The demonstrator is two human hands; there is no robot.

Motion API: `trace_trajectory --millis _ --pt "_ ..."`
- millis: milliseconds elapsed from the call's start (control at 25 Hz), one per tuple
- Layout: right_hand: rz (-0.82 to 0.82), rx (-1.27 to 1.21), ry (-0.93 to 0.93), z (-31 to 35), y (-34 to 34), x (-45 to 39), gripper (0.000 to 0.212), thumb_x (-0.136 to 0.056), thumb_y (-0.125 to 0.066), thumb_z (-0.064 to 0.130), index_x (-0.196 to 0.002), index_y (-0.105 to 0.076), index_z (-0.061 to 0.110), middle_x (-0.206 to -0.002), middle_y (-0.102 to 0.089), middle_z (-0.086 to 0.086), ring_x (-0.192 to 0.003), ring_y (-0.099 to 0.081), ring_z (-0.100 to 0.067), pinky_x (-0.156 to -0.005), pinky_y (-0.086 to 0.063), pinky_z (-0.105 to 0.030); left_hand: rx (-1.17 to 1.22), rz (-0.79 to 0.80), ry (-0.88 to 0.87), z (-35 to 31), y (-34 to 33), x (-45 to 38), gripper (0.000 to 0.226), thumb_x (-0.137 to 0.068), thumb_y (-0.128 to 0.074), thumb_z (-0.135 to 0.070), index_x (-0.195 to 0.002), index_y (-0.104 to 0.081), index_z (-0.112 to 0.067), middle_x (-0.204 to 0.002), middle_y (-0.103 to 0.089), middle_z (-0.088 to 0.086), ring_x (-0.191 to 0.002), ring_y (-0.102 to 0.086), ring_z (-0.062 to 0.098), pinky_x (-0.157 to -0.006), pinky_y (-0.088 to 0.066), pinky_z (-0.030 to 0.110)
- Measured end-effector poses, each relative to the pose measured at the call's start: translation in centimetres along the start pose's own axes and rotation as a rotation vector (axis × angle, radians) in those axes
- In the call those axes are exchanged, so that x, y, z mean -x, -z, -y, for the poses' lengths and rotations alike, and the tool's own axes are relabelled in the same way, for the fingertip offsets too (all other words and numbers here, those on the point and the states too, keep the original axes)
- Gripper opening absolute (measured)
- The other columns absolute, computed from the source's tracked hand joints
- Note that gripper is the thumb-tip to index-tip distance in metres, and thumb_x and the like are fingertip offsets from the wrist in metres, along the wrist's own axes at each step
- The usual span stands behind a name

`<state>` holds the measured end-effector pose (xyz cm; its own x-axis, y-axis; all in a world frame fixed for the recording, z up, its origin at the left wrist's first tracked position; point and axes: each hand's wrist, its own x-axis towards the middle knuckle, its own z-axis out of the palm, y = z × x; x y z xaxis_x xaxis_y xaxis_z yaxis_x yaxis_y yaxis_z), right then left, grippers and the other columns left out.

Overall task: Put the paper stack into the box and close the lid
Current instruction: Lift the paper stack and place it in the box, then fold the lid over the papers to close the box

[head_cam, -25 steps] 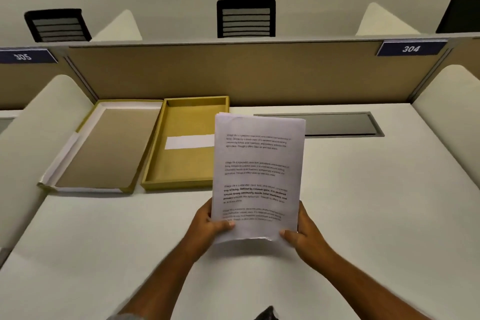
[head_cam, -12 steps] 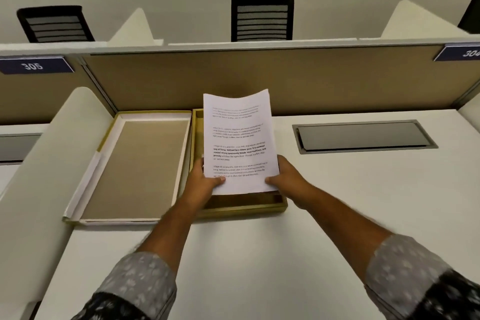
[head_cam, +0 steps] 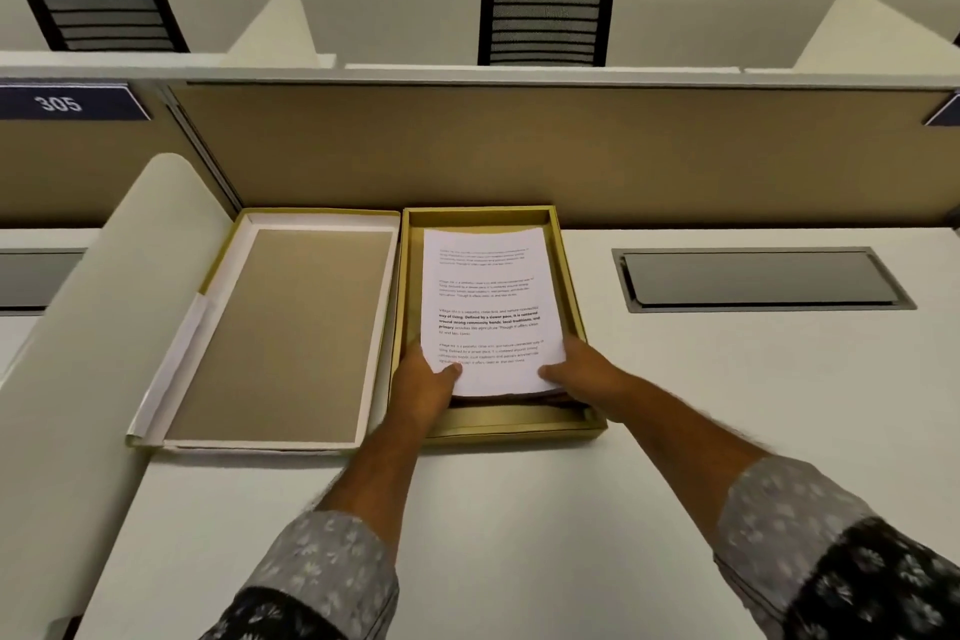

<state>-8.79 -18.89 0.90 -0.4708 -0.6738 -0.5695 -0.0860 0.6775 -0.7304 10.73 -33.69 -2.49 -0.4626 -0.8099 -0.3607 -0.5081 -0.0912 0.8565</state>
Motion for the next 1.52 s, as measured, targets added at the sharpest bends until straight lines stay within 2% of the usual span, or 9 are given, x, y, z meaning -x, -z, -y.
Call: trace_trajectory --millis 200,360,520,640,800,1000,1120,1280,1520 --pt "-0.091 0.060 0.058 -0.6 0.2 2.0 0.063 -0.099 -0.073 0.025 -0.154 -0.044 0.020 -0.153 -0.060 -0.003 -0.117 -0.062 -0.021 -0.099 -0.054 -0.033 -0.174 0.112 -0.014 -0.8 1.6 1.5 0.062 -0.093 -0.077 -0.028 -0.148 -0.050 -0.022 -0.147 -0.064 0.001 -0.105 -0.058 0.010 -0.066 -0.042 0.012" --pt "-0.183 0.108 0.095 -1.9 -0.8 4.3 0.066 -0.094 -0.077 0.026 -0.153 -0.047 0.020 -0.147 -0.064 -0.003 -0.107 -0.061 -0.014 -0.090 -0.052 -0.025 -0.245 0.168 -0.048 0.3 2.8 3.6 0.069 -0.088 -0.082 -0.033 -0.148 -0.046 -0.026 -0.146 -0.064 -0.002 -0.110 -0.057 0.009 -0.082 -0.048 0.022" --pt "-0.184 0.187 0.123 -1.7 -1.7 6.5 0.067 -0.095 -0.076 0.024 -0.155 -0.046 0.019 -0.148 -0.064 -0.004 -0.125 -0.066 -0.026 -0.102 -0.054 -0.033 -0.277 0.127 -0.140 0.3 2.3 5.6 0.069 -0.088 -0.083 -0.029 -0.146 -0.046 -0.031 -0.142 -0.062 -0.008 -0.111 -0.056 0.007 -0.085 -0.051 0.023" --pt "-0.201 0.237 0.134 -1.1 -2.0 8.2 0.068 -0.096 -0.075 0.024 -0.157 -0.046 0.019 -0.149 -0.063 -0.004 -0.130 -0.065 -0.027 -0.106 -0.054 -0.035 -0.273 -0.045 -0.207 0.7 2.5 6.8 0.061 -0.090 -0.081 -0.030 -0.145 -0.053 -0.027 -0.133 -0.059 -0.013 -0.116 -0.061 0.011 -0.090 -0.057 0.029" --pt "-0.214 0.118 0.135 -0.2 -2.3 11.0 0.073 -0.095 -0.077 0.025 -0.160 -0.043 0.020 -0.151 -0.061 -0.005 -0.135 -0.062 -0.026 -0.105 -0.053 -0.035 0.252 -0.541 -0.009 4.7 5.5 9.1 0.021 -0.096 -0.074 -0.036 -0.113 -0.066 -0.028 -0.103 -0.072 -0.004 -0.094 -0.072 0.026 -0.065 -0.057 0.025" --pt "-0.195 0.082 0.190 1.1 -3.8 13.5 0.066 -0.097 -0.075 0.026 -0.156 -0.047 0.022 -0.145 -0.063 -0.003 -0.122 -0.065 -0.021 -0.098 -0.056 -0.033 0.393 -0.683 0.385 9.8 8.1 10.6 0.051 -0.091 -0.070 -0.060 -0.106 -0.068 -0.011 -0.083 -0.076 0.012 -0.059 -0.070 0.026 -0.056 -0.060 0.034" --pt "-0.183 0.076 0.212 1.8 -5.0 14.7 0.059 -0.097 -0.074 0.024 -0.151 -0.052 0.023 -0.139 -0.065 -0.001 -0.110 -0.067 -0.017 -0.093 -0.057 -0.030 0.376 -0.626 0.339 9.3 9.4 9.7 0.068 -0.086 -0.082 -0.047 -0.142 -0.054 -0.022 -0.108 -0.075 0.015 -0.077 -0.075 0.037 -0.080 -0.066 0.051" --pt "-0.138 -0.061 0.235 2.5 -6.0 15.5 0.048 -0.096 -0.075 0.022 -0.142 -0.059 0.023 -0.126 -0.071 0.001 -0.109 -0.070 -0.016 -0.089 -0.058 -0.028 0.453 -0.698 0.199 8.5 9.5 9.5 0.071 -0.081 -0.085 -0.012 -0.142 -0.047 -0.017 -0.126 -0.071 0.008 -0.110 -0.073 0.037 -0.102 -0.057 0.051" --pt "-0.096 -0.229 0.262 3.7 -6.9 16.2 0.035 -0.097 -0.076 0.022 -0.129 -0.065 0.026 -0.107 -0.075 0.006 -0.105 -0.071 -0.017 -0.084 -0.057 -0.026 0.766 -0.671 0.010 7.2 7.9 11.5 0.092 -0.074 -0.086 0.010 -0.151 -0.044 -0.019 -0.134 -0.062 0.004 -0.112 -0.070 0.025 -0.083 -0.057 0.027"
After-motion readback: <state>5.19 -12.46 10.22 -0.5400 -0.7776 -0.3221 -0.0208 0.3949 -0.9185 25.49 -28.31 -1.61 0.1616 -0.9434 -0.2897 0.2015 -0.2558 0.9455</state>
